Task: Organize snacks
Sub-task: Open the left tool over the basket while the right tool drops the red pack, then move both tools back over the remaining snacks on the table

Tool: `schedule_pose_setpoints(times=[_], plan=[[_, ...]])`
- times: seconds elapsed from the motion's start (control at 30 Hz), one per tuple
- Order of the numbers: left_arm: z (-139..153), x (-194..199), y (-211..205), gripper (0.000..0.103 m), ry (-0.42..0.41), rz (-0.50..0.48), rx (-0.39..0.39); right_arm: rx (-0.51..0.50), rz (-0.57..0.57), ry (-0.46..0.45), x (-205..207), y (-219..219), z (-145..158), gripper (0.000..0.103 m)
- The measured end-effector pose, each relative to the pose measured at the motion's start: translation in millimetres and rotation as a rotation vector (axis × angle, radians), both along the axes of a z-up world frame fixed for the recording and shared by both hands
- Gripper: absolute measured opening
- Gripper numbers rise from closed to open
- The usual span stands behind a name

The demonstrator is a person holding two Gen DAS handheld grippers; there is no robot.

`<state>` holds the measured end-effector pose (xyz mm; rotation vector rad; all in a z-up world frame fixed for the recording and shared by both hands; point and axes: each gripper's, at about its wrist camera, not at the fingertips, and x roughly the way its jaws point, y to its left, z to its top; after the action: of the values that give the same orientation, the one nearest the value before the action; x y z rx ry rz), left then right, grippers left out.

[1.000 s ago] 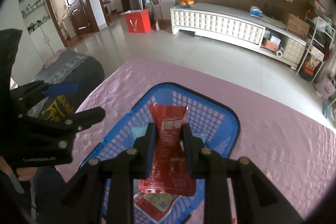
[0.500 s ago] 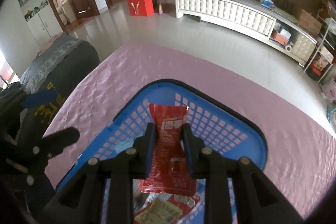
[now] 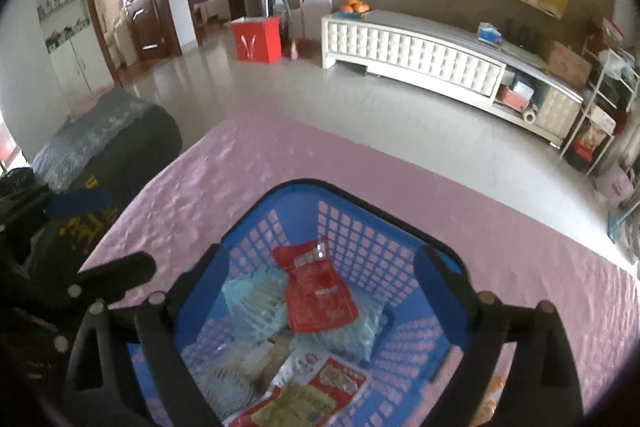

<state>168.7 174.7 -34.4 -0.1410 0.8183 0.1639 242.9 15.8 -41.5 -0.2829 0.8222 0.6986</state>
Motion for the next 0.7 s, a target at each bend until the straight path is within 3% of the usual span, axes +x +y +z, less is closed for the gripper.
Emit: schedule_pose_setpoints(times=[0.37,0.7], plan=[[39.7,-23.0,-43.1,0.079,-0.079,-0.089,0.022,0.04,-0.072,-0.052,-40.3,-54.3,42.1,0.096],[67.2,-50.3,-100.3,0.082,-0.176,-0.181,0.098,0.047,-0.129,-0.103,-71.1,-104.5,65.9,0.096]])
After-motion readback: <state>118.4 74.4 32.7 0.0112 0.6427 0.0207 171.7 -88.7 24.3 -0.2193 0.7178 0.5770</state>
